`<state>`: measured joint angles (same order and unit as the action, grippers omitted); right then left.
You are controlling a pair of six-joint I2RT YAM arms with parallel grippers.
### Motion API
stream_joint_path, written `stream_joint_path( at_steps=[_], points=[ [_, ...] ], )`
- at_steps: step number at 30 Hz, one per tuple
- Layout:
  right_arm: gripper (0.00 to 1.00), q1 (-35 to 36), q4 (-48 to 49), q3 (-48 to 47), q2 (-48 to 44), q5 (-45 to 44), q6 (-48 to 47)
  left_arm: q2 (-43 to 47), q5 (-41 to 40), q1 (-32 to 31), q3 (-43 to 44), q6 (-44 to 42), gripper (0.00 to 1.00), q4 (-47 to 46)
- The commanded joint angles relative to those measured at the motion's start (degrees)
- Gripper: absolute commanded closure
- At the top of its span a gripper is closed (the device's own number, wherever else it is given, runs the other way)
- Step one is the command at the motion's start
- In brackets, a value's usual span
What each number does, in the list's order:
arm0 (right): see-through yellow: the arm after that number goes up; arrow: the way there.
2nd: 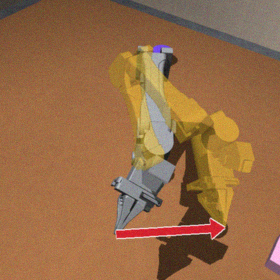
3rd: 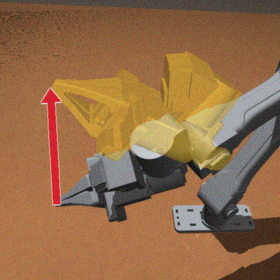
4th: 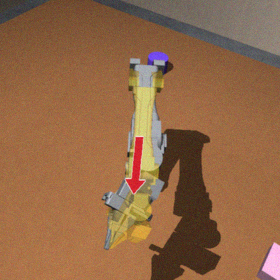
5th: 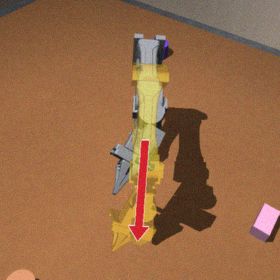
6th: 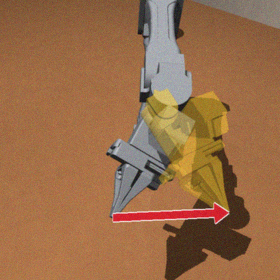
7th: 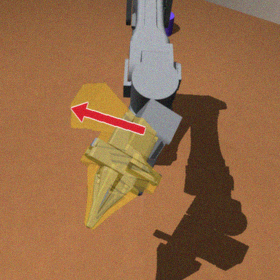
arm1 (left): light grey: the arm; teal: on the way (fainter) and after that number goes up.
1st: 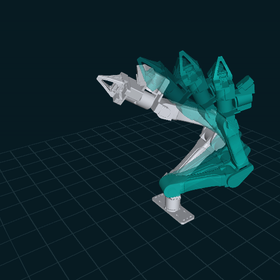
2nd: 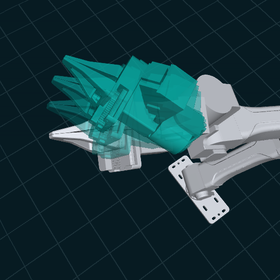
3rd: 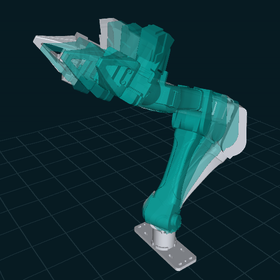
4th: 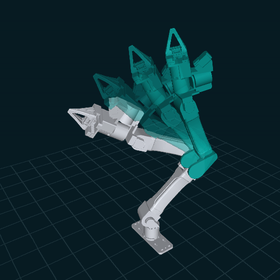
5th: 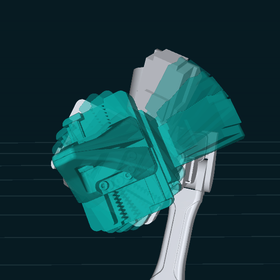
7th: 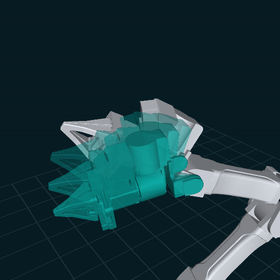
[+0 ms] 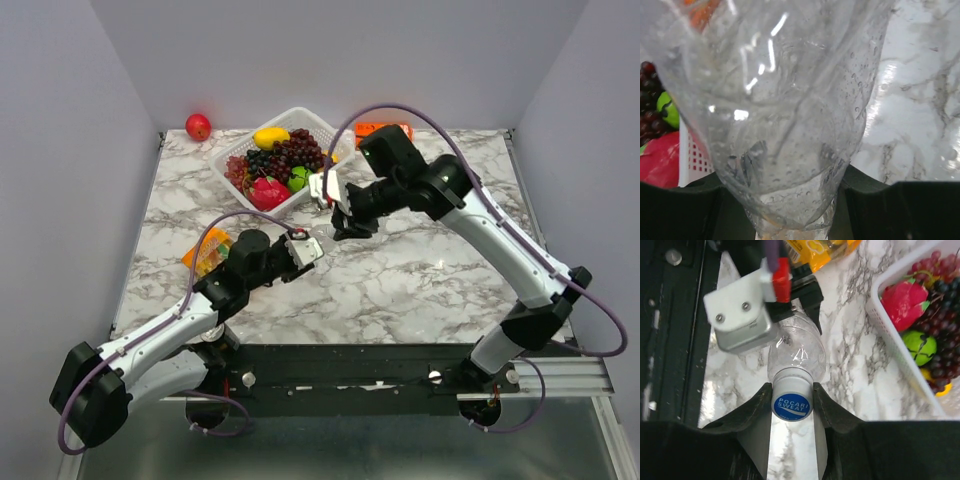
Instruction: Screw on the bottle caps
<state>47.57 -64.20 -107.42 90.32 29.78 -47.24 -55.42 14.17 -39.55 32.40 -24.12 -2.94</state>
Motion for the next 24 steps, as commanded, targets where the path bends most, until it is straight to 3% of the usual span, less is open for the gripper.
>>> stream_joint_path(
  at_steps=[1,3,5,7,9,10,12,13,14,15,18,19,24],
  points=[
    [0.91,0.24,-5.22,-7.71,10.03,1.15,20.74,-0.30,-15.56,-2.54,-0.59,3.38,1.00,-16.38],
    [1.00,0.07,-4.53,-7.20,11.19,1.51,24.81,-0.83,-21.45,-3.77,-0.85,1.81,1.00,-20.78],
    [1.00,-0.90,-2.50,-6.49,12.06,2.81,32.89,-1.80,-24.18,-5.61,-1.03,-1.09,1.00,-23.41],
    [1.00,-4.75,-3.73,-8.68,15.82,8.86,42.52,-2.41,-25.86,-6.41,-1.99,-5.75,1.00,-24.48],
    [1.00,-9.14,-2.78,-8.43,17.86,20.64,50.98,-2.50,-26.74,-7.03,-3.48,-7.95,1.00,-25.10],
    [1.00,-9.25,-1.98,-7.81,17.96,23.19,50.94,-2.33,-26.92,-7.03,-3.92,-9.44,1.00,-24.92],
    [0.89,-9.34,-1.98,-8.86,18.31,23.74,50.76,-2.33,-27.18,-7.12,-4.63,-9.98,1.00,-22.82],
    [0.81,-9.43,-1.63,-11.13,18.57,24.09,49.63,-2.24,-27.01,-7.12,-4.72,-9.90,1.00,-21.68],
    [0.53,-9.43,-1.36,-12.54,18.49,24.36,48.05,-2.06,-26.57,-7.12,-4.89,-9.11,1.00,-19.41],
    [0.44,-9.51,-1.36,-14.38,18.48,24.27,45.08,-1.71,-25.87,-7.03,-5.42,-8.76,1.00,-18.51],
    [0.36,-9.60,-4.25,-23.70,17.70,19.10,32.95,0.04,-21.22,-7.03,-5.77,-7.17,1.00,-12.72],
    [0.35,-9.60,-6.26,-24.33,16.74,19.09,23.52,0.66,-19.20,-6.94,-5.77,-6.65,1.00,-11.23],
    [0.29,-7.95,-7.42,-9.26,4.71,17.78,-1.06,2.77,-10.41,-6.68,-6.21,-4.45,1.00,-5.41]
  ],
)
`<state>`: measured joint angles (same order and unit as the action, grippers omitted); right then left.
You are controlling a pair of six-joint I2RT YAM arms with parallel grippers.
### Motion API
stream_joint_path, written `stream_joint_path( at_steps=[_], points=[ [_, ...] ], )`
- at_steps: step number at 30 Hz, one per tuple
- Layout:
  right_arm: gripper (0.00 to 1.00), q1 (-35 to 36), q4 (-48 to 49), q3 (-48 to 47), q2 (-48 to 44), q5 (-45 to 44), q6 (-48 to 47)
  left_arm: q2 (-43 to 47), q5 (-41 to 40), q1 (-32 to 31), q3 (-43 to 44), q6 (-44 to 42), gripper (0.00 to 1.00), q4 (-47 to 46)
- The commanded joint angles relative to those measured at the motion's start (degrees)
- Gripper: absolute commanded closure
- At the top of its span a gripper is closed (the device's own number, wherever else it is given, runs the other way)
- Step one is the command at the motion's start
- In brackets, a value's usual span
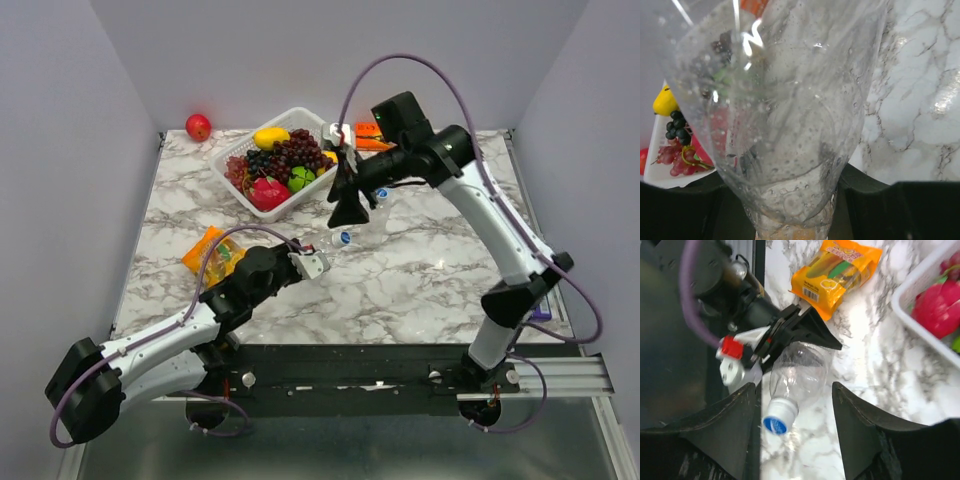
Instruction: Screw on the bottle caps
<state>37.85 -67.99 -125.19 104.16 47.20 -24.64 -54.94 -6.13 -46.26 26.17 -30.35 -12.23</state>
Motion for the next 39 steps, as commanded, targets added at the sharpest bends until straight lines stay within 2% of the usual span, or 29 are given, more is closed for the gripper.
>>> stream_joint_path(
  at_steps=[1,3,8,13,16,22,25,29,35,39],
  points=[
    [0.29,2.58,-5.21,10.82,-12.46,-0.87,-31.18,3.07,11.04,0.03,-0.07,1.96,1.00,4.14],
    [0.29,4.94,-5.40,16.60,-15.29,-4.65,-36.07,3.69,13.76,0.12,-0.25,2.66,1.00,4.41],
    [0.29,8.20,-4.70,22.17,-19.78,-9.05,-43.10,3.70,16.50,0.21,0.46,4.42,1.00,4.06],
    [0.33,10.32,-1.98,23.76,-19.87,-11.25,-42.51,3.78,18.08,0.21,1.34,4.86,1.00,3.70],
    [0.38,11.11,-0.49,24.72,-19.87,-12.39,-41.98,4.22,18.61,0.21,1.69,4.95,1.00,3.88],
    [0.56,11.11,2.06,26.22,-20.66,-13.89,-40.92,4.84,18.35,0.21,1.42,5.30,1.00,4.06],
    [0.64,11.11,5.12,28.32,-21.54,-14.94,-38.82,4.84,17.65,0.29,1.34,6.78,1.00,3.27],
    [0.73,11.02,7.96,27.73,-19.80,-16.00,-28.74,4.93,15.98,0.47,1.42,9.69,1.00,0.55],
    [0.76,11.02,5.41,21.31,-15.04,-13.63,-17.03,4.93,14.75,0.47,1.60,10.49,1.00,-0.08],
    [0.76,11.02,5.32,21.21,-15.30,-14.41,-18.24,5.01,14.13,0.56,1.77,11.10,0.98,0.80]
  ],
)
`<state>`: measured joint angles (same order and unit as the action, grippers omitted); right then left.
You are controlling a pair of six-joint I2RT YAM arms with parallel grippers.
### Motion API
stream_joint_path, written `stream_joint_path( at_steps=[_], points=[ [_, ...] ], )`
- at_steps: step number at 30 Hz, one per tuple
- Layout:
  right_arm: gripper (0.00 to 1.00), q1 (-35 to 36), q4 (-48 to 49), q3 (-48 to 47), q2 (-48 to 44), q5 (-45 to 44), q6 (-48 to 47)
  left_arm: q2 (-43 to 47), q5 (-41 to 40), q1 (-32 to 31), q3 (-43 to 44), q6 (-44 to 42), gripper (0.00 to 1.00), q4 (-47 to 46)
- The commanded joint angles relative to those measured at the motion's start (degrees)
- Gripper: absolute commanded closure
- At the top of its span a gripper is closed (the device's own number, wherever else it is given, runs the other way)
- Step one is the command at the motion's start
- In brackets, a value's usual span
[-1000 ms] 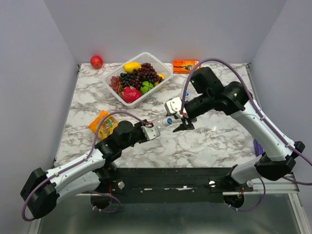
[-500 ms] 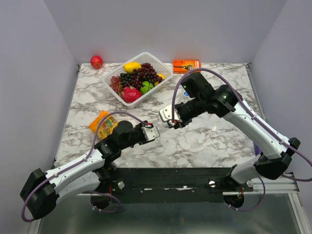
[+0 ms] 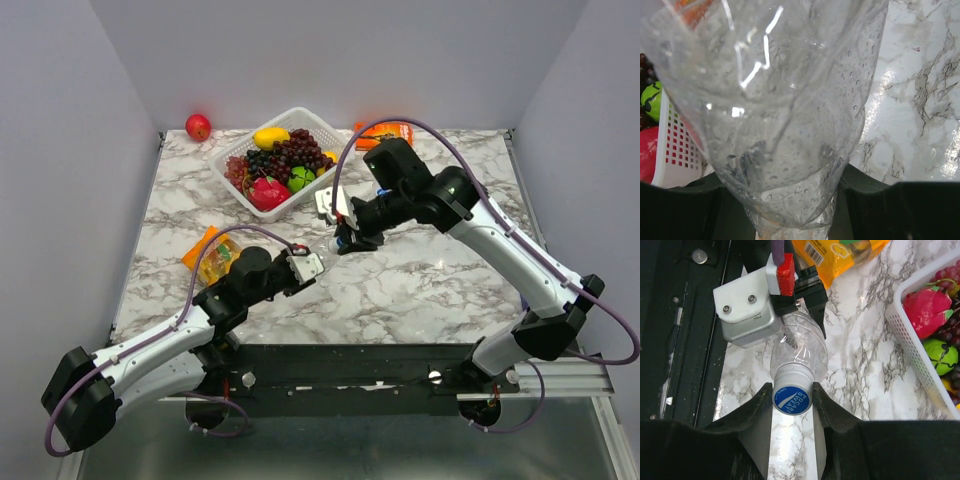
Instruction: Screw on the bottle caps
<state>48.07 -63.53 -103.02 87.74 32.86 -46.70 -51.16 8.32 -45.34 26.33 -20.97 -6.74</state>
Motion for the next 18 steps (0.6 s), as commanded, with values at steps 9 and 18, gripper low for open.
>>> stream_joint_path(
  at_steps=[9,18],
  points=[
    [0.78,0.88,-15.21,-8.24,5.50,-9.20,-8.23,2.55,2.22,0.08,3.82,-0.64,0.01,11.74],
    [0.81,0.62,-23.84,-9.48,7.09,-18.08,-17.54,6.07,8.55,5.61,1.45,1.19,0.01,15.01]
  ],
)
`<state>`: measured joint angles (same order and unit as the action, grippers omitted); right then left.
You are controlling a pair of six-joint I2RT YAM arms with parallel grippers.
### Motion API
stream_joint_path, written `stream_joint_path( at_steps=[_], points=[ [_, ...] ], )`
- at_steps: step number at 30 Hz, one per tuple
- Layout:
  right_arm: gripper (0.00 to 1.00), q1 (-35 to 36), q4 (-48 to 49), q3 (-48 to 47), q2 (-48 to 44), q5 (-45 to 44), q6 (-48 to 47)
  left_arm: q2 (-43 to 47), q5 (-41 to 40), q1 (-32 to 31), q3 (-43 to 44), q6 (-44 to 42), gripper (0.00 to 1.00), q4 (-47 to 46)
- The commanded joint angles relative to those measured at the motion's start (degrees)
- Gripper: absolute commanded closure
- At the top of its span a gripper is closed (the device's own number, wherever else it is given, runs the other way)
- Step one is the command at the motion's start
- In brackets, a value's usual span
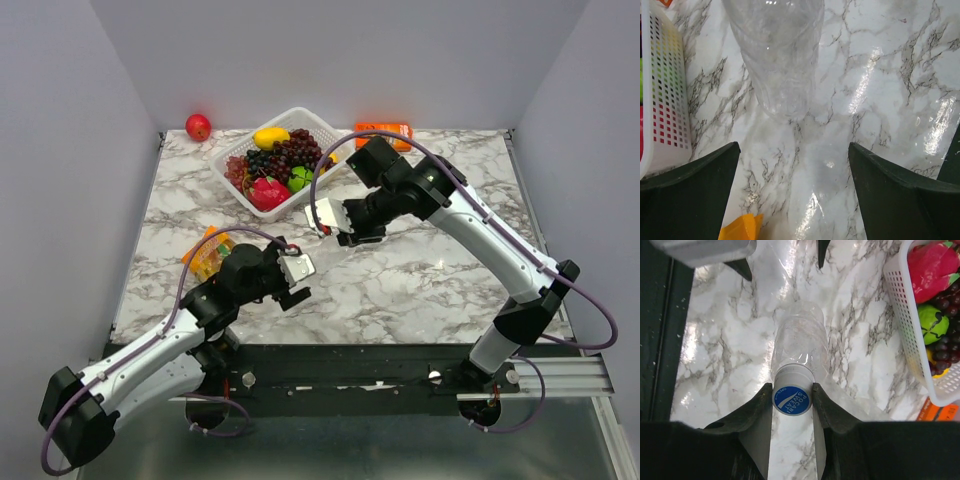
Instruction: Screw on the bottle caps
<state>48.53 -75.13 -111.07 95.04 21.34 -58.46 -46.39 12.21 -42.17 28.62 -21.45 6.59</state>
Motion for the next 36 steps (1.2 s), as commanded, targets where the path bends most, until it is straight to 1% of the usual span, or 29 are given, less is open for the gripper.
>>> stream_joint_path(
  at_steps=[1,5,7,10,13,14,15,16,17,19,20,22,23,27,28,31,36],
  points=[
    [0.81,-0.02,-12.23,-1.26,-0.12,-7.36,-6.57,1.39,5.45,2.97,-0.85,1.94,0.01,1.32],
    [0.82,-0.54,-12.32,0.32,0.23,-7.63,-9.57,1.13,8.88,4.20,-1.46,3.17,0.01,-1.48],
    [0.83,-0.72,-12.32,1.02,0.75,-6.84,-9.48,0.60,11.60,4.20,-2.07,2.91,0.01,-2.45],
    [0.83,-1.16,-12.40,1.38,1.02,-5.88,-9.22,-1.07,12.49,4.20,-2.61,3.35,0.01,-6.14],
    [0.83,-1.51,-12.41,1.73,0.67,-5.00,-9.48,-2.82,10.66,4.20,-4.09,4.74,0.01,-13.06],
    [0.83,-1.51,-12.32,1.82,0.41,-4.73,-9.40,-3.87,10.56,4.20,-4.97,6.41,0.02,-19.79],
    [0.84,-1.60,-12.40,1.64,0.49,-4.56,-9.13,-4.75,10.73,4.20,-5.59,6.95,0.02,-23.17],
    [0.84,-1.60,-12.32,1.47,0.67,-4.21,-8.96,-5.98,10.47,4.29,-6.55,7.73,0.03,-26.59],
    [0.84,-1.77,-12.40,0.68,0.84,-3.94,-8.52,-8.86,10.12,4.21,-6.74,8.35,0.03,-32.81],
    [0.84,-2.30,-12.32,-0.20,1.46,-2.63,-8.17,-12.48,8.46,4.03,-5.69,9.06,0.04,-37.16],
    [0.84,-2.30,-12.40,-0.38,1.37,-2.27,-8.08,-15.98,7.06,4.03,-5.16,9.06,0.04,-40.74],
    [0.84,-2.48,-12.32,0.15,1.20,-1.75,-7.99,-19.25,6.78,3.85,-3.50,8.62,0.02,-43.58],
    [0.84,-2.48,-12.32,0.32,1.20,-1.48,-7.47,-22.13,7.65,3.94,-2.79,8.62,0.02,-45.42],
    [0.83,-2.57,-12.40,0.59,1.37,0.27,-5.18,-28.22,12.56,3.41,0.38,8.53,0.02,-48.15],
    [0.83,-2.65,-12.41,0.94,1.55,0.63,-4.92,-29.36,13.27,3.24,1.08,9.14,0.06,-48.86],
    [0.82,-2.65,-12.41,1.55,1.72,0.89,-3.86,-32.79,15.30,2.62,1.61,10.64,0.12,-52.37],
    [0.80,-3.36,-12.32,0.24,2.60,1.68,-1.32,-36.84,18.55,0.87,2.31,11.87,0.20,-55.81]
  ],
)
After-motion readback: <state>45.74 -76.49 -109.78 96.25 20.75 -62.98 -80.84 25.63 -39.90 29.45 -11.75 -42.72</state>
